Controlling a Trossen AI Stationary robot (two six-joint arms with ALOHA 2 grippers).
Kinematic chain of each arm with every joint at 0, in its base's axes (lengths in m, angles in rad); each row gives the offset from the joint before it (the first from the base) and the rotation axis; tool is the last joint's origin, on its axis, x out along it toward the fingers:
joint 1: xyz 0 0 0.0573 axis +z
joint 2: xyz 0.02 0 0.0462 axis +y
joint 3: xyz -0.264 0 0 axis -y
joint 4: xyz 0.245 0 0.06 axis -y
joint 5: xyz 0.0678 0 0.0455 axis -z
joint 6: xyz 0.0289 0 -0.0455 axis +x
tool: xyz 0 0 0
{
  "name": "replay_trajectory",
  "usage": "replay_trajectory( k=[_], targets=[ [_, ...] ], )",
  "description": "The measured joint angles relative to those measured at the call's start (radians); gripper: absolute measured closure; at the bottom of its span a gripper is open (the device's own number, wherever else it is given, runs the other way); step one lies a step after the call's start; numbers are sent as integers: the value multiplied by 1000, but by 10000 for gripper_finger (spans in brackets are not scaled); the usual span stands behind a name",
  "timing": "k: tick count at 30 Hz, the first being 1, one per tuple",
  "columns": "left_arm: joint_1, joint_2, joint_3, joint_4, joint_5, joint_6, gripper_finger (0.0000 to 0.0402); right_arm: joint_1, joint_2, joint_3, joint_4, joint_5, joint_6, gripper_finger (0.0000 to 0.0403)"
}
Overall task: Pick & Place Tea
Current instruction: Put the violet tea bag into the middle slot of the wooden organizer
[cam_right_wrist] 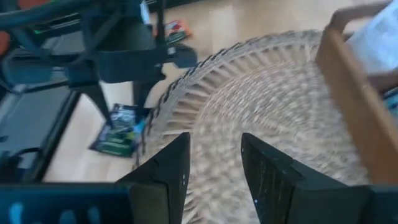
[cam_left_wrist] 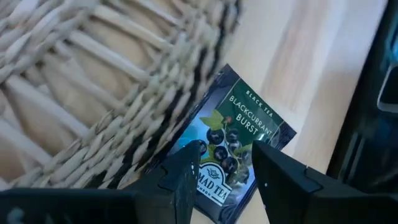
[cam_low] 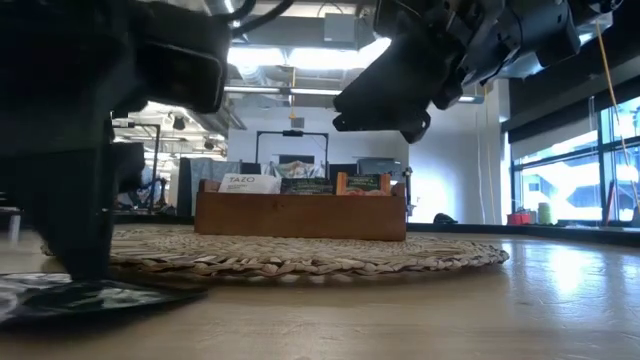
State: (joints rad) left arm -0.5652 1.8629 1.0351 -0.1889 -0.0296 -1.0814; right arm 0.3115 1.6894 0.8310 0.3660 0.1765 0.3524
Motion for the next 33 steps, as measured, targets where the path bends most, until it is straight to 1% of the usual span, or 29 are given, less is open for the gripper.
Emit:
replay_trajectory(
  k=[1, 3, 5, 9, 12, 14, 16, 19, 20, 22, 26, 30, 33],
  targets=[
    [3, 0, 0, 1, -1, -31, 256, 0, 0, 0, -4, -14, 26, 257],
    [6, 0, -2, 12, -3, -44, 258, 0, 0, 0, -3, -48, 65, 257],
    [10, 1, -3, 42, -6, -19, 258, 0, 0, 0, -3, -85, 67, 257],
    [15, -18, -5, 106, -10, 37, 256, 0, 0, 0, 15, -204, 72, 257],
    [15, -45, -4, 109, -1, 73, 257, 9, 0, 0, 29, -255, 13, 257],
    [12, -57, -4, 107, 4, 93, 258, 22, 0, 0, 39, -255, -35, 257],
    [3, -65, -4, 101, 29, 95, 258, 37, 0, 0, 41, -253, -44, 257],
    [-20, -63, -2, 48, 78, 105, 258, 55, 0, 0, 42, -253, 30, 257],
    [-29, -58, -2, 34, 79, 117, 258, 60, 0, 0, 42, -252, 60, 257],
    [-49, -55, -2, -12, 44, 123, 258, 70, 0, 0, 44, -250, 131, 257],
    [-74, -46, -3, -80, -78, 92, 258, 88, 6, 0, 86, -235, 306, 257],
    [-89, -32, -2, -83, -120, 67, 258, 106, 5, 0, 110, -136, 451, 257],
    [-91, -22, -1, -73, -148, 30, 258, 108, 15, 0, 106, -105, 536, 257]
  ],
)
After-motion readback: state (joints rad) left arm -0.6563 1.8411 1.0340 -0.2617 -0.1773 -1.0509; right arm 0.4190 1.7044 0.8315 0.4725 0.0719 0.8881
